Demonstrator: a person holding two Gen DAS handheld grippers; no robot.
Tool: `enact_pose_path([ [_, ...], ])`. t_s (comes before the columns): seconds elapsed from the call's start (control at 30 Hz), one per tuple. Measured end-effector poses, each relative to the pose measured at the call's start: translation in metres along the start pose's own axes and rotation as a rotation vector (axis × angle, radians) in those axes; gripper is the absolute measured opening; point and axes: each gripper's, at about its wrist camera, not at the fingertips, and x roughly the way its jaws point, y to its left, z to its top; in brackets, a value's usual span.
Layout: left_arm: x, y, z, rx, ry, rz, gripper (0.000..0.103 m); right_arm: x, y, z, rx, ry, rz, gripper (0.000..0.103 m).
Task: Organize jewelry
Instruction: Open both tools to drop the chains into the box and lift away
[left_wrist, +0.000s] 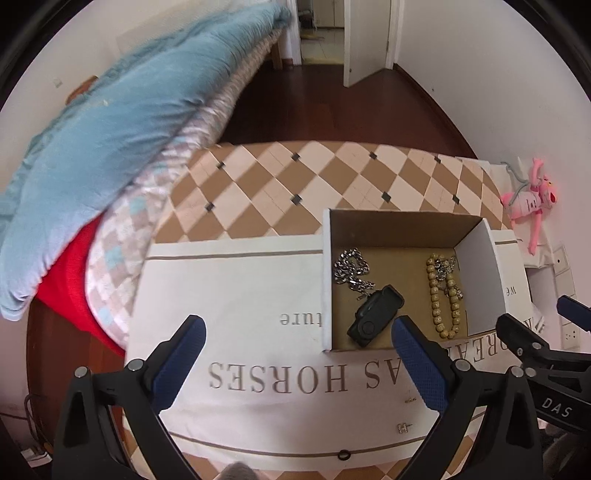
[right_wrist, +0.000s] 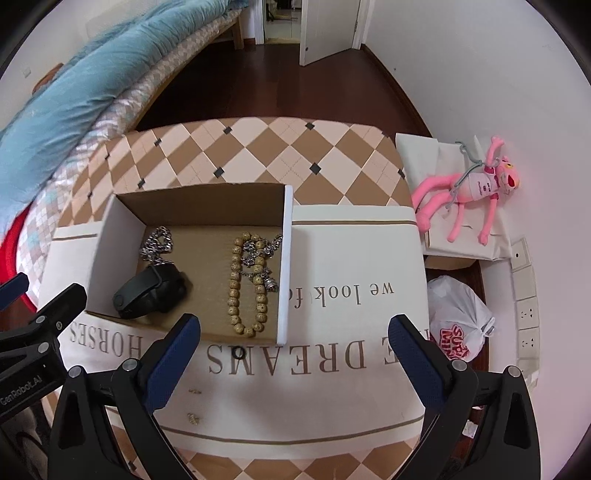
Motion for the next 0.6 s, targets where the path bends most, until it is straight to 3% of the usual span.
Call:
enact_pose_path([
  [0.6, -0.110, 0.011, -0.030, -0.009, -0.135, -0.027, 0.103, -0.118, 0.002, -0.038, 0.022, -0.194, 0.005, 0.103],
])
